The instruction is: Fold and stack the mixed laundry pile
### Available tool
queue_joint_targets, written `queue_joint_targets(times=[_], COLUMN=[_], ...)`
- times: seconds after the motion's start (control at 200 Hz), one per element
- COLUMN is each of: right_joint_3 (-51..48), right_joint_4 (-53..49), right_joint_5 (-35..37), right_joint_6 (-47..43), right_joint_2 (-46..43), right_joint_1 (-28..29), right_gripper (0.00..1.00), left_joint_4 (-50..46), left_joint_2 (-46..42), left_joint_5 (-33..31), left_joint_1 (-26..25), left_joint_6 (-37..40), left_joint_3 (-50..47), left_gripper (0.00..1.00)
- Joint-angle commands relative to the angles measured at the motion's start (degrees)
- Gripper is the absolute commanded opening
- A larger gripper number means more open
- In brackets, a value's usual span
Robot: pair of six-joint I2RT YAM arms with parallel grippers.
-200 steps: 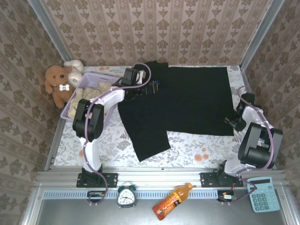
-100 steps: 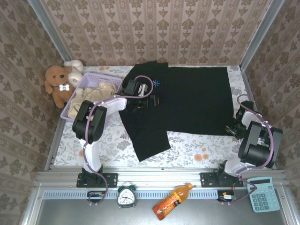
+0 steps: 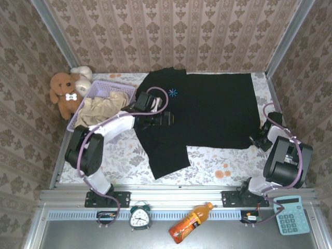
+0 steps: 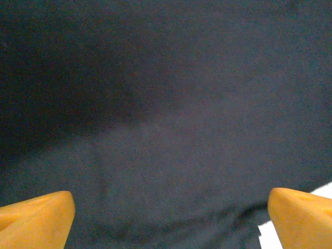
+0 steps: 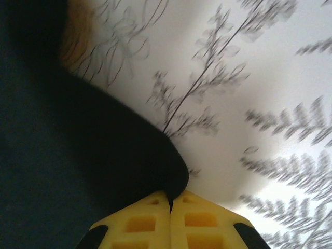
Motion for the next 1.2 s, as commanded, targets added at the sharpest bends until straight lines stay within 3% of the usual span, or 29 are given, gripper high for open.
queue_joint_targets(times=[0.0,0.075,0.165,0.35,0.54,0.785,0.98,1.195], right_joint_3=[-1.96,-2.65,-2.8,-2.92,-3.06,-3.58,-4.97,-4.82], right_joint_4=[0.63,1.58,2.6,3.61,3.69,2.4,0.94,-0.81], right_joint_5=[-7.11,-8.25,-9.5,-10.82,-11.21,-10.0,-7.81,-6.94], right_joint_6=[-0.84,-0.93,-0.91,-1.22,-1.22,-1.32,-1.48,-1.33], right_joint_2=[-3.49,-4.09,-3.44,-2.52,-3.06,-4.01,-7.2,-8.34], right_joint_1=[0.18,0.34,0.74,1.06,1.05,1.06,0.92,0.84], right_gripper=[0.0,0.0,0.0,0.0,0.0,0.0,0.0,0.0], left_joint_4=[-12.57,-15.65,-18.95,-24.69,-21.18,-16.28,-12.76,-11.9], left_joint_2=[-7.81,-12.44,-16.54,-18.95,-18.78,-17.72,-14.47,-13.28], left_joint_5=[-9.62,-13.15,-13.14,-16.71,-15.52,-14.89,-12.36,-9.66], left_joint_1=[-6.55,-10.83,-14.19,-24.29,-31.46,-33.79,-34.05,-34.76], left_joint_6=[4.79,4.29,2.01,-2.65,-8.47,-10.0,-10.3,-11.23], left_joint_3=[-3.23,-6.96,-10.99,-15.52,-22.68,-25.57,-27.1,-28.61], left_gripper=[0.97,0.95,0.92,0.84,0.73,0.63,0.41,0.37])
